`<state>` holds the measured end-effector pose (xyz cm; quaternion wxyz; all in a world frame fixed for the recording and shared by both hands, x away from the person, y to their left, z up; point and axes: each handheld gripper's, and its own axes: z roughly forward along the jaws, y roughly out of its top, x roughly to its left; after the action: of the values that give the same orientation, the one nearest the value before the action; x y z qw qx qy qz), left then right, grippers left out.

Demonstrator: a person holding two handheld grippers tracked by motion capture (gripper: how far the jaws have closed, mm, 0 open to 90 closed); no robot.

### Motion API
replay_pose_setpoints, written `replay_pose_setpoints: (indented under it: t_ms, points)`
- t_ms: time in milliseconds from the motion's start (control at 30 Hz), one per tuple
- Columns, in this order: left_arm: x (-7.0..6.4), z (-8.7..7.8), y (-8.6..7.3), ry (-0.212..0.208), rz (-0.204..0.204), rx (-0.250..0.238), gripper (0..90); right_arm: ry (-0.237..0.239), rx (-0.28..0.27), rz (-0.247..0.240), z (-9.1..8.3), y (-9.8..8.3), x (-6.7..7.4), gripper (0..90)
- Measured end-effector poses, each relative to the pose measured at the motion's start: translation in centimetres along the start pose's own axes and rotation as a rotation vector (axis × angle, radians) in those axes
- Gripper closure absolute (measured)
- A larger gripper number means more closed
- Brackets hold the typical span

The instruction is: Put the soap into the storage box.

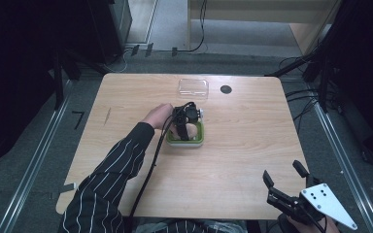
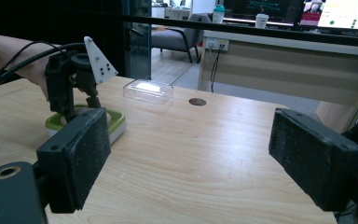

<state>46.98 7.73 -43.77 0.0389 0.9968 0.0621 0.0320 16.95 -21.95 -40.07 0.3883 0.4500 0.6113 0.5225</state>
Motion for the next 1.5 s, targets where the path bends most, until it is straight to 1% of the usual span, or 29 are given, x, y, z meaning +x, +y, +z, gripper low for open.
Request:
replay_pose_setpoints:
  t_ms: [200,367,400,500,767,900,1033,1067,1100,1133,1200,1233,1300,1367,1400,1467,1500]
  points:
    - [0.1,0.0,0.0,-0.004,0.007,0.000,32.6,0.000,0.000,0.000,0.0,0.0,0.0,13.2]
    - [0.1,0.0,0.1,0.001,0.008,-0.001,32.5,0.000,0.000,0.000,0.0,0.0,0.0,13.2]
    - [0.1,-0.1,0.0,0.012,0.010,-0.012,31.3,0.000,0.000,0.000,0.0,0.0,0.0,13.2]
    - [0.1,-0.1,0.0,0.011,-0.002,-0.007,31.2,0.000,0.000,-0.001,0.0,0.0,0.0,13.2]
    - [0.1,-0.1,0.1,0.018,0.016,-0.003,30.9,0.000,0.000,0.000,0.0,0.0,0.0,13.2]
    - [0.1,-0.2,0.1,0.018,0.015,-0.007,30.5,-0.001,0.000,0.000,0.0,0.0,0.0,13.2]
    - [0.1,-0.4,0.0,0.017,0.008,-0.017,29.7,-0.001,-0.001,-0.001,0.0,0.0,-0.1,13.2]
    - [0.2,-0.5,-0.1,0.010,0.002,-0.027,29.3,-0.001,-0.001,-0.002,0.0,0.0,-0.1,13.2]
    - [0.2,-0.5,-0.1,0.010,0.002,-0.027,29.0,-0.002,0.000,-0.001,0.0,0.0,-0.1,13.2]
    - [0.2,-0.6,-0.2,0.003,-0.007,-0.038,28.4,-0.002,0.002,0.001,0.0,0.0,-0.1,13.2]
    - [0.3,-0.7,-0.2,0.002,-0.011,-0.044,27.9,-0.001,0.003,0.003,0.0,0.0,-0.1,13.2]
    - [0.3,-0.9,-0.2,-0.002,-0.020,-0.054,24.7,-0.006,0.002,0.003,0.0,-0.1,-0.2,13.2]
    - [0.3,-1.1,-0.2,0.000,-0.030,-0.050,19.8,-0.004,0.002,0.002,0.1,-0.1,-0.3,13.2]
    - [0.3,-1.1,-0.2,0.001,-0.033,-0.040,17.8,-0.004,0.006,0.007,0.2,-0.1,-0.3,13.2]
    - [0.3,-1.1,-0.3,-0.002,-0.039,-0.037,16.8,-0.005,0.005,0.002,0.2,-0.1,-0.3,13.2]
    - [0.3,-1.2,-0.4,-0.006,-0.047,-0.038,13.8,-0.005,0.008,0.004,0.2,-0.1,-0.3,13.2]
    - [0.2,-1.3,-0.5,-0.006,-0.050,-0.039,13.8,-0.006,0.010,0.008,0.2,-0.1,-0.3,13.2]
